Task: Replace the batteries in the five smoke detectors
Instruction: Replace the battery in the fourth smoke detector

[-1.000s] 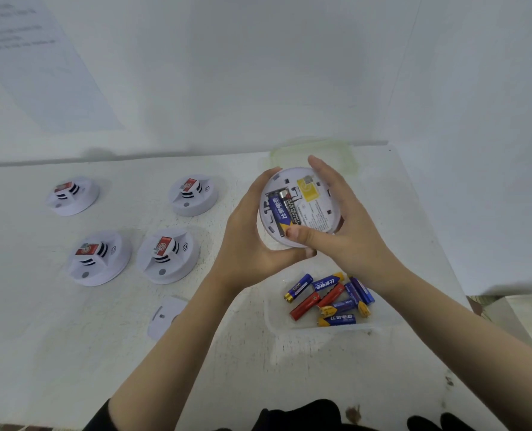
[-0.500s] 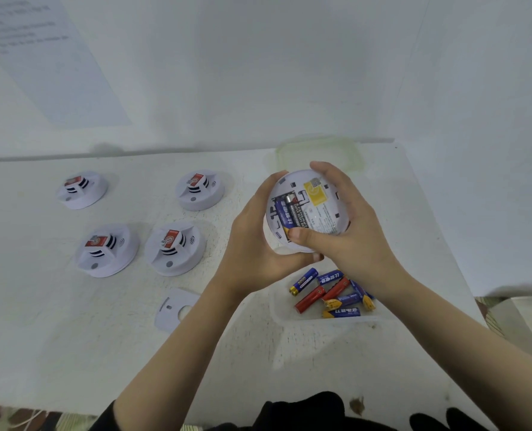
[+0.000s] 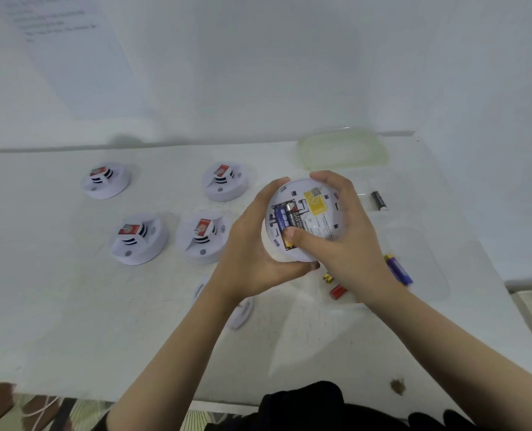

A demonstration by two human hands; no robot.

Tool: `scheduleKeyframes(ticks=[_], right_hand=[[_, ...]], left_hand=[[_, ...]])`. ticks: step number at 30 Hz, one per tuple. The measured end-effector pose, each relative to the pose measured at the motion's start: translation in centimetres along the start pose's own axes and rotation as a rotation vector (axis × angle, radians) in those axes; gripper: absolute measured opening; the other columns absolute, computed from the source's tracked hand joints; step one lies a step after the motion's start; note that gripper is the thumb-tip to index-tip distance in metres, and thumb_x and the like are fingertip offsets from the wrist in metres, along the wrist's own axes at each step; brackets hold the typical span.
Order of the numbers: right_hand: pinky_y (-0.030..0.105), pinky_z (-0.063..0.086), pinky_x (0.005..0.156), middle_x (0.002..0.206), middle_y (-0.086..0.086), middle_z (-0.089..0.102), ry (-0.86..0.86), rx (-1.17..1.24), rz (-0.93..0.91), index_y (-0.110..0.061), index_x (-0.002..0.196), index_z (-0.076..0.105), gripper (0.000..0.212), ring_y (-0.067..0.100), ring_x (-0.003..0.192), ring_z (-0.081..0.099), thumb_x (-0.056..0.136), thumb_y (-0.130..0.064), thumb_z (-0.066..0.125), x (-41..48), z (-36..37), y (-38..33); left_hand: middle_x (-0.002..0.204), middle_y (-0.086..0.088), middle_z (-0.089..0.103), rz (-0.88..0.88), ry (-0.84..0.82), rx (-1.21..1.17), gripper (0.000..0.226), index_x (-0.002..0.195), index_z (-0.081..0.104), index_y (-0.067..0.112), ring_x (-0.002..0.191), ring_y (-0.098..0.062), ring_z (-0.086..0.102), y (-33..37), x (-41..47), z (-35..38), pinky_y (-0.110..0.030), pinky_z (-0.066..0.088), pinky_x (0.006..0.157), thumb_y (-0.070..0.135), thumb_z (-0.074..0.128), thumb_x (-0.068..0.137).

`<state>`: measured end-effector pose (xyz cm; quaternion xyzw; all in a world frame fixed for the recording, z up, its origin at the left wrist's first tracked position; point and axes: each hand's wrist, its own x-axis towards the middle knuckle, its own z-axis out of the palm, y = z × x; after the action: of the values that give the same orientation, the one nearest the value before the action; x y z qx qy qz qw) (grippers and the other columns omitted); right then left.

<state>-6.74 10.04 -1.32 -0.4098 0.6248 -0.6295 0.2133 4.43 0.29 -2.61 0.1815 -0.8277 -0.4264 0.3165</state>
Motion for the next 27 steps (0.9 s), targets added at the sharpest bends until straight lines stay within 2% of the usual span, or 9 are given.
scheduleKeyframes(ticks=[3, 6, 10, 13, 15, 17, 19, 24, 27], right_hand=[[0.034, 0.056, 0.081, 0.113, -0.017, 0.055, -0.014, 0.021, 0.038, -0.036, 0.121, 0.047, 0.068, 0.007, 0.103, 0.059, 0.067, -0.011, 0.081, -0.5, 2.7, -0.5], [0.032, 0.055, 0.085, 0.110, -0.023, 0.057, -0.098, 0.047, 0.062, -0.036, 0.125, 0.046, 0.060, 0.003, 0.103, 0.060, 0.077, -0.016, 0.075, -1.0, 5.4, -1.1], [0.023, 0.050, 0.089, 0.121, -0.013, 0.056, -0.133, 0.117, 0.188, -0.038, 0.130, 0.043, 0.038, 0.003, 0.108, 0.057, 0.094, -0.028, 0.051, -1.9, 8.5, -0.8], [0.015, 0.042, 0.087, 0.115, -0.014, 0.059, -0.096, -0.094, 0.200, -0.031, 0.120, 0.054, 0.024, 0.001, 0.101, 0.055, 0.098, -0.027, 0.045, -2.9, 9.7, 0.7], [0.010, 0.035, 0.083, 0.115, -0.008, 0.061, -0.178, -0.418, 0.100, -0.024, 0.117, 0.061, 0.031, 0.008, 0.100, 0.055, 0.092, -0.039, 0.049, -3.8, 9.8, 2.1], [0.018, 0.029, 0.086, 0.118, -0.005, 0.058, -0.331, -0.761, -0.036, -0.022, 0.121, 0.061, 0.061, 0.016, 0.107, 0.051, 0.076, -0.060, 0.046, -4.8, 10.0, 3.7], [0.024, 0.022, 0.087, 0.122, -0.006, 0.052, -0.399, -0.937, -0.051, -0.026, 0.127, 0.057, 0.080, 0.017, 0.113, 0.045, 0.063, -0.071, 0.041, -5.5, 10.3, 4.1], [0.031, 0.034, 0.075, 0.095, -0.002, 0.062, -0.223, -0.933, -0.158, -0.020, 0.103, 0.071, 0.067, 0.022, 0.085, 0.058, 0.060, -0.067, 0.053, -5.8, 10.8, 4.2], [0.021, 0.039, 0.077, 0.098, -0.003, 0.061, -0.115, -0.743, -0.057, -0.015, 0.109, 0.068, 0.067, 0.012, 0.086, 0.056, 0.064, -0.064, 0.058, -5.8, 11.4, 3.5]], left_hand=[[0.133, 0.009, 0.052, -0.027, -0.033, 0.018, 0.106, 0.141, 0.032, 0.022, 0.120, -0.008, 0.056, -0.7, -1.3, -2.7, -0.025, 0.050, 0.097, 0.020, 0.094, 0.055], [0.133, 0.003, 0.055, -0.052, -0.039, 0.072, 0.106, 0.142, 0.036, 0.018, 0.119, -0.014, 0.057, -2.0, -2.9, -5.8, -0.032, 0.052, 0.095, 0.030, 0.094, 0.054], [0.125, 0.017, 0.058, -0.120, -0.044, 0.057, 0.103, 0.138, 0.041, 0.024, 0.115, -0.003, 0.057, -3.2, -5.4, -9.9, -0.012, 0.048, 0.087, 0.030, 0.095, 0.051], [0.127, 0.024, 0.056, -0.168, -0.022, 0.047, 0.102, 0.137, 0.042, 0.026, 0.118, 0.004, 0.053, -4.5, -7.5, -12.9, -0.009, 0.046, 0.090, 0.044, 0.087, 0.048], [0.126, 0.031, 0.054, -0.194, -0.002, 0.041, 0.101, 0.135, 0.042, 0.031, 0.117, 0.010, 0.052, -5.5, -8.6, -14.8, -0.007, 0.044, 0.091, 0.047, 0.085, 0.046], [0.122, 0.040, 0.052, -0.221, 0.007, 0.039, 0.101, 0.133, 0.040, 0.037, 0.114, 0.015, 0.050, -6.2, -9.5, -16.3, -0.002, 0.041, 0.088, 0.048, 0.084, 0.043], [0.121, 0.043, 0.050, -0.242, -0.008, 0.035, 0.101, 0.131, 0.040, 0.041, 0.114, 0.016, 0.049, -6.8, -10.2, -17.4, -0.001, 0.040, 0.086, 0.049, 0.084, 0.040], [0.120, 0.038, 0.054, -0.247, -0.094, 0.007, 0.100, 0.131, 0.043, 0.038, 0.113, 0.015, 0.051, -7.9, -11.2, -18.1, -0.001, 0.042, 0.085, 0.046, 0.086, 0.041], [0.119, 0.037, 0.054, -0.211, -0.137, 0.002, 0.097, 0.130, 0.042, 0.039, 0.113, 0.014, 0.052, -8.3, -11.4, -17.9, -0.003, 0.043, 0.086, 0.044, 0.086, 0.044]])
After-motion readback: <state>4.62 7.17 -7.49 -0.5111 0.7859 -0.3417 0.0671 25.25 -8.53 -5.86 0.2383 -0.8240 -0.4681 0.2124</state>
